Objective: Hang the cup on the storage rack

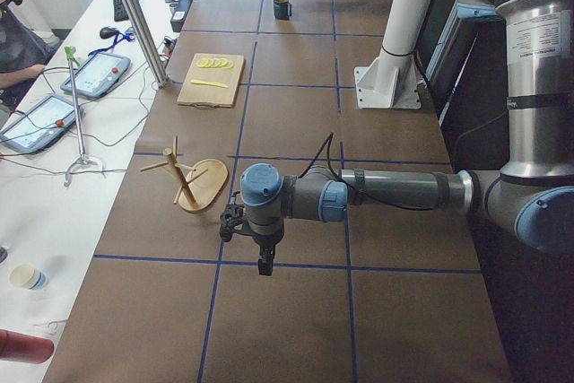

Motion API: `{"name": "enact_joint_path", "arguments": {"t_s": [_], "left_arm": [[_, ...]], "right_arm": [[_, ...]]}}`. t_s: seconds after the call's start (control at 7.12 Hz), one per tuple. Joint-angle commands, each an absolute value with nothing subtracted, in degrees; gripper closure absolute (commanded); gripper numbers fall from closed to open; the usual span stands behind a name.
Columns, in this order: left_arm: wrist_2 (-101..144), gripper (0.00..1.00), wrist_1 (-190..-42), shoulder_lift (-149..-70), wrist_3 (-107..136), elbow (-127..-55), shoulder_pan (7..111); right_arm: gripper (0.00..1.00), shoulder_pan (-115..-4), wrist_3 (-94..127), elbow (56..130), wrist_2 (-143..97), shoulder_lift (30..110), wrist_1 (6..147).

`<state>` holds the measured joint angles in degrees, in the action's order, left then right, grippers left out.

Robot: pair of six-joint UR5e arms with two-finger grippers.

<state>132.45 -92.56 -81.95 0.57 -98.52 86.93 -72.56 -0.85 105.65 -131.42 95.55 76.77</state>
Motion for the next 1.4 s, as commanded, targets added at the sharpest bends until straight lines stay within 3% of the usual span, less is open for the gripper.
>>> {"name": "enact_joint_path", "arguments": {"t_s": [0.0, 0.42, 1.12, 1.26], "left_arm": [[132.45, 0.00, -92.64, -82.18, 0.53, -98.70, 86.92], [132.45, 0.00, -92.46, -81.57, 0.53, -99.93, 87.10], [132.36, 0.00, -92.29, -81.39, 0.53, -100.90, 87.10], [132.28, 0.00, -92.29, -81.47, 0.53, -100.90, 87.10]], "right_arm": [[0.00, -68.47, -0.79, 102.94, -129.91, 92.14, 75.32], [0.00, -66.10, -0.79, 95.99, -129.82, 85.88, 75.23], [0.03, -61.09, -0.79, 88.88, -129.81, 84.04, 75.32], [0.35, -60.74, -0.79, 88.34, -129.81, 83.41, 75.32]]}}
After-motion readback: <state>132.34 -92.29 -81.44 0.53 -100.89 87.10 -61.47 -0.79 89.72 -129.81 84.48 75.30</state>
